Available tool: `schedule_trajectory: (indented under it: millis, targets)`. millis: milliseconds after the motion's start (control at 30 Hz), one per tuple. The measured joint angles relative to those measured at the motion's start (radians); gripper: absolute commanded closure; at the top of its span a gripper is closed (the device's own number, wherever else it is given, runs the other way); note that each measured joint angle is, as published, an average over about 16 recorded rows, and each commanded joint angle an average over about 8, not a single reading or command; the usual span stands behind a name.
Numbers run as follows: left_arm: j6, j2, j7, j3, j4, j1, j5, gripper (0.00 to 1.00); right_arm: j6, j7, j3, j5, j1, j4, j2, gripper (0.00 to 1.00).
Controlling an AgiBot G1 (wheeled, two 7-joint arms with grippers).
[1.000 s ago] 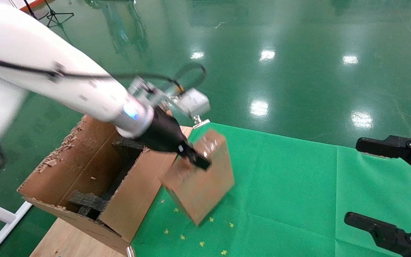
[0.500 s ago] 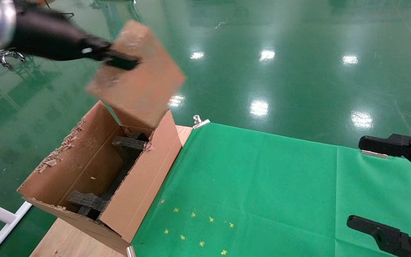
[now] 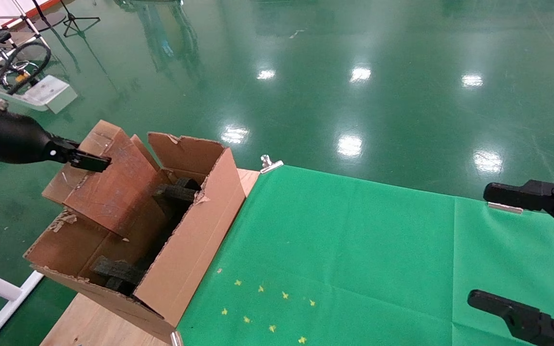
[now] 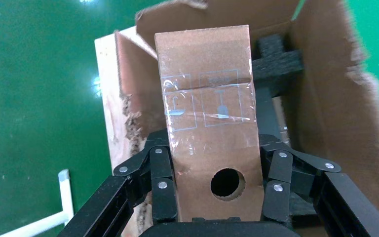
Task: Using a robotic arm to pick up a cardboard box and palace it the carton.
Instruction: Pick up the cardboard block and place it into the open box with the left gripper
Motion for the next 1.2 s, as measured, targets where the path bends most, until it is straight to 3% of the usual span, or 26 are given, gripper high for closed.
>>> schedule_trajectory:
  millis: [567,1167,1200]
  targets:
    - [-0.180,0.135,0.232,0.033,0.470,0.023,0.059,1.00,0.000,0.000,0.000,0.000,0.000,0.000,0.000,0.00]
    - [-0.286,0.250,0.332,0.045,0.734,0.062,0.070,1.00,0.000,0.000,0.000,0.000,0.000,0.000,0.000,0.00]
    - [-0.291,0.254,0.335,0.045,0.743,0.064,0.069,0.93,0.000,0.000,0.000,0.000,0.000,0.000,0.000,0.00]
